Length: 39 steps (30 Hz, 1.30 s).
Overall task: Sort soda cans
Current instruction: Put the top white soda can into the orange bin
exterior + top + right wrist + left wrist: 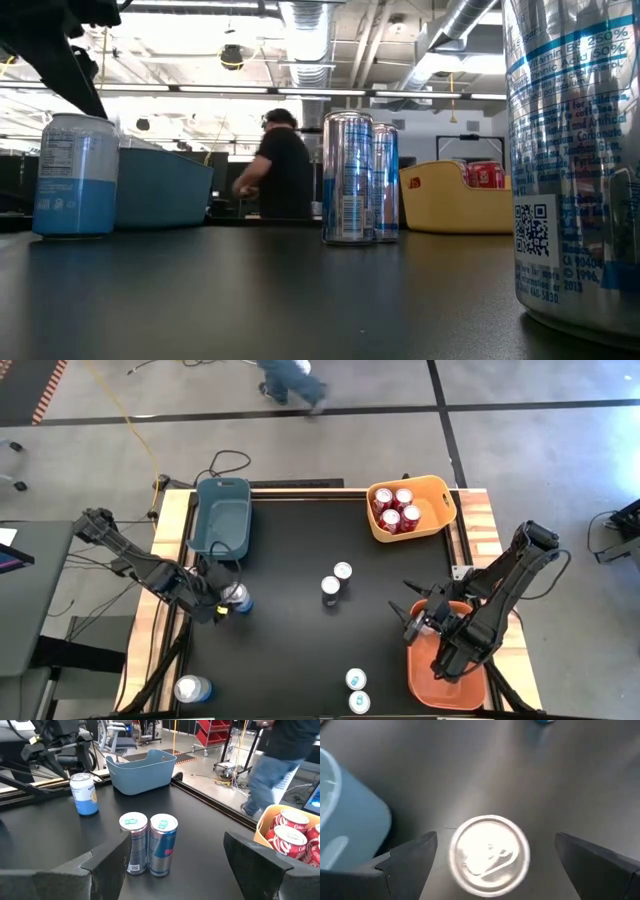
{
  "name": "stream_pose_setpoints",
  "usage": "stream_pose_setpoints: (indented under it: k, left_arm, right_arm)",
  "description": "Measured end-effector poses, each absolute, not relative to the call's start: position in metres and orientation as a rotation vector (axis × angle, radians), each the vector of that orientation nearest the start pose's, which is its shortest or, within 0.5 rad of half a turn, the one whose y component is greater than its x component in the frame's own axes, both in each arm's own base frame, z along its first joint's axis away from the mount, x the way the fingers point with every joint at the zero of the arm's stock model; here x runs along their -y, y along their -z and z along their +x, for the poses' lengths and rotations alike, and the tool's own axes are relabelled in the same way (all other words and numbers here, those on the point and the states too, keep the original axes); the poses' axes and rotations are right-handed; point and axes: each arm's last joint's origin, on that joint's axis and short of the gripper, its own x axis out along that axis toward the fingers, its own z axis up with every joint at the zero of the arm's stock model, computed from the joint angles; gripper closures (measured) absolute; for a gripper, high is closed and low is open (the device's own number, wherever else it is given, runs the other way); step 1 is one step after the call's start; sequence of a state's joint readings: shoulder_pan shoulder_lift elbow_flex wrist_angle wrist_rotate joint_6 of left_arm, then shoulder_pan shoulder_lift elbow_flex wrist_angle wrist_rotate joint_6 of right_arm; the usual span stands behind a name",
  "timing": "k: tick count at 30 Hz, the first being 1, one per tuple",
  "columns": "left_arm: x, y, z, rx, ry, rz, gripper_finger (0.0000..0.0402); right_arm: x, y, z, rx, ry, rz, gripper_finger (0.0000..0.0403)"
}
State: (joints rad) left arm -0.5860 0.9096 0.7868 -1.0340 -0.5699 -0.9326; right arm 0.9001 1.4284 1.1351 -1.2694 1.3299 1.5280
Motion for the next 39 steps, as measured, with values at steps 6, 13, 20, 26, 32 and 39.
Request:
stream_pose_setpoints:
  k: [6,13,20,26,32,39]
  left_arm:
    - [0.065,-0.257,0.13,-0.861,-0.437,-0.207,0.0002]
    - [0.061,-0.256,0.127,-0.874,-0.471,-0.164,0.0002]
    - [0.064,-0.251,0.131,-0.875,-0.41,-0.136,0.0002]
    - [0.063,-0.237,0.128,-0.909,-0.422,-0.103,0.0002]
    - [0.062,-0.217,0.126,-0.933,-0.433,-0.12,0.0002]
    - [0.061,-0.21,0.125,-0.923,-0.466,-0.154,0.001]
  right_arm:
    - [-0.165,-0.277,0.169,-0.248,0.667,0.037,0.007]
    - [-0.16,-0.275,0.175,-0.298,0.696,0.056,0.007]
    - [-0.16,-0.275,0.176,-0.317,0.697,0.081,0.007]
    - [-0.16,-0.275,0.176,-0.316,0.697,0.083,0.007]
    - [-0.16,-0.275,0.176,-0.317,0.697,0.081,0.007]
    - [-0.16,-0.275,0.176,-0.317,0.696,0.08,0.007]
